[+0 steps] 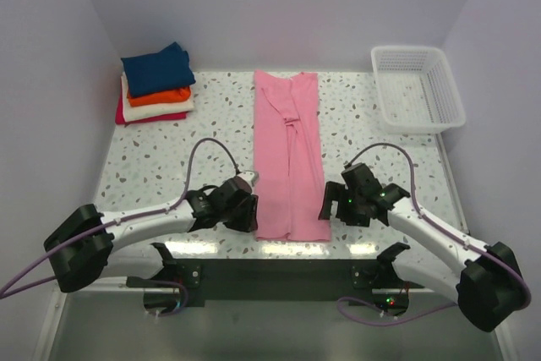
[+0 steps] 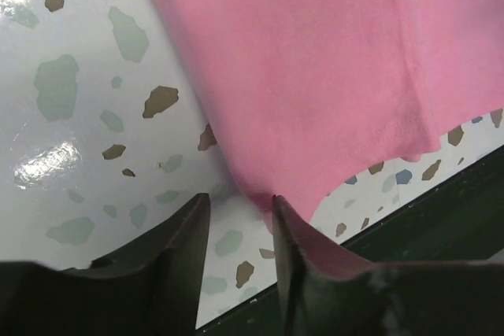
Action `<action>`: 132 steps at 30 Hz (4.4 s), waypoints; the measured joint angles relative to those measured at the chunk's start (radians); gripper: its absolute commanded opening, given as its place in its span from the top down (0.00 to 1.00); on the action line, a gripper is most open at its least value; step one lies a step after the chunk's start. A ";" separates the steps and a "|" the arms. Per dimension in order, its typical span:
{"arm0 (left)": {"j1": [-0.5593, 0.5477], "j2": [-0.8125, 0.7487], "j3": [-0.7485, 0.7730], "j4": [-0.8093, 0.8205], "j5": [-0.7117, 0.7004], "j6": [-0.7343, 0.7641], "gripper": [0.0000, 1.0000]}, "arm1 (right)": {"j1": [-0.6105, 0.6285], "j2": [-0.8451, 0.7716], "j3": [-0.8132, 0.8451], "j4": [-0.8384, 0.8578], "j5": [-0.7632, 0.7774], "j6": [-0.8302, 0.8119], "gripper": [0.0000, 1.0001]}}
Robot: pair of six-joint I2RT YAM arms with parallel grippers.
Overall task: Fold and stack the t-shirts
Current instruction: Fold the tshirt
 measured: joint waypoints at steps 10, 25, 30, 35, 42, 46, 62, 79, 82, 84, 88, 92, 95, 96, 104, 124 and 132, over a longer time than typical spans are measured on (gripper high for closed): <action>0.000 -0.029 0.005 -0.043 0.038 0.011 0.38 | 0.074 -0.035 -0.094 -0.011 -0.053 0.076 0.16; -0.005 -0.007 -0.054 0.036 0.109 -0.021 0.61 | 0.093 -0.026 -0.158 0.116 -0.180 0.151 0.37; -0.006 -0.006 -0.073 0.066 0.122 -0.041 0.69 | 0.093 -0.004 -0.173 0.165 -0.230 0.167 0.44; -0.007 -0.006 -0.096 0.100 0.139 -0.064 0.87 | 0.093 0.018 -0.190 0.201 -0.264 0.180 0.54; -0.012 -0.016 -0.124 0.144 0.151 -0.092 0.99 | 0.094 -0.008 -0.212 0.211 -0.266 0.202 0.48; -0.013 -0.033 -0.137 0.148 0.150 -0.101 1.00 | 0.099 -0.079 -0.214 0.174 -0.249 0.216 0.33; -0.013 -0.081 -0.163 0.127 0.138 -0.104 1.00 | 0.099 -0.075 -0.210 0.131 -0.164 0.265 0.53; -0.014 -0.196 -0.214 0.094 0.123 -0.119 1.00 | 0.100 -0.050 -0.238 0.214 -0.185 0.249 1.00; -0.024 -0.244 -0.214 0.079 0.118 -0.126 1.00 | 0.100 -0.099 -0.238 0.155 -0.179 0.226 1.00; -0.034 -0.273 -0.215 0.071 0.114 -0.129 1.00 | 0.102 -0.138 -0.238 0.099 -0.170 0.210 1.00; -0.056 -0.317 -0.214 0.053 0.102 -0.145 1.00 | 0.110 -0.223 -0.238 -0.013 -0.160 0.185 1.00; -0.058 -0.314 -0.197 0.031 0.074 -0.143 1.00 | 0.112 -0.222 -0.197 -0.084 -0.137 0.161 1.00; -0.059 -0.269 -0.137 0.015 0.042 -0.132 1.00 | 0.113 -0.164 -0.106 -0.116 -0.092 0.133 1.00; -0.058 -0.243 -0.109 0.013 0.028 -0.123 1.00 | 0.113 -0.132 -0.066 -0.120 -0.071 0.121 1.00; -0.047 -0.034 0.127 -0.009 -0.082 -0.045 1.00 | 0.113 0.081 0.143 -0.075 0.073 0.068 1.00; 0.231 0.379 0.457 0.073 -0.130 0.042 1.00 | -0.052 0.625 0.605 0.083 0.215 -0.029 1.00; 0.309 0.489 0.554 0.087 -0.117 0.044 1.00 | -0.126 0.766 0.729 0.108 0.162 -0.065 1.00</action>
